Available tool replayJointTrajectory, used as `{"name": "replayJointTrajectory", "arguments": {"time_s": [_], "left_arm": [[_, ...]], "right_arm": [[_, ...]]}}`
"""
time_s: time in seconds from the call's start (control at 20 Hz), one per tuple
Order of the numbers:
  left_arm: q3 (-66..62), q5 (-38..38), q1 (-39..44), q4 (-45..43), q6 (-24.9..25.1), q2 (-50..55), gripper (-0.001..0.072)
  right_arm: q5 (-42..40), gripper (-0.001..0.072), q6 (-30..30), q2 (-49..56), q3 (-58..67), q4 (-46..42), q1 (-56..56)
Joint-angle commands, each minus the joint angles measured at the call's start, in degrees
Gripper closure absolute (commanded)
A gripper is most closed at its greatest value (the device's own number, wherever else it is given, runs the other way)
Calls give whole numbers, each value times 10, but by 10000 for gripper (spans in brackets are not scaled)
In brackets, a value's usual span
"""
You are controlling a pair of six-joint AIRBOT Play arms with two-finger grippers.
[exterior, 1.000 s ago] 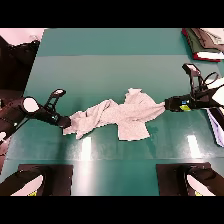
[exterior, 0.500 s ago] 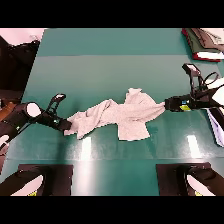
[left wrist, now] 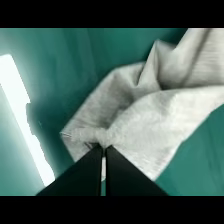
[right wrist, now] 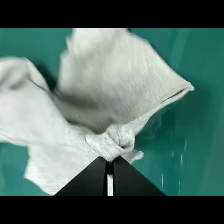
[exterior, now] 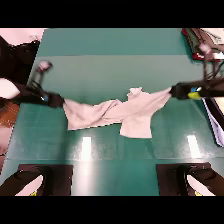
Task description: Fold the shirts.
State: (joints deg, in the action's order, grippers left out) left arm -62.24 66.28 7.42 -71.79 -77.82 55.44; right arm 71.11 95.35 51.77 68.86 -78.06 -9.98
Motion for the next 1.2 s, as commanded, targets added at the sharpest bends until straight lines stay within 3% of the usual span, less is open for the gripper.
{"name": "replayJointTrajectory", "arguments": {"time_s": [0.0, 0.35, 0.55, 0.75, 0.9, 1.15], "left_arm": [[-203, 70, 0, -27, -2, -35, 683], [-567, 84, 0, -33, -2, -66, 683], [-648, 82, 0, -30, -20, -68, 683], [-613, 83, 0, -44, -22, -68, 684], [-486, 115, 0, -92, -22, -57, 684], [-280, 121, 0, -103, -17, 53, 684]], "right_arm": [[7, 699, -16, -1, 139, -1, 0], [21, 699, -20, -1, 401, -2, 0], [68, 699, -19, -1, 493, -37, 0], [123, 701, 21, 0, 518, -111, 0], [164, 701, 49, 16, 445, -136, 0], [282, 699, 21, 159, 344, -115, 21]]}}
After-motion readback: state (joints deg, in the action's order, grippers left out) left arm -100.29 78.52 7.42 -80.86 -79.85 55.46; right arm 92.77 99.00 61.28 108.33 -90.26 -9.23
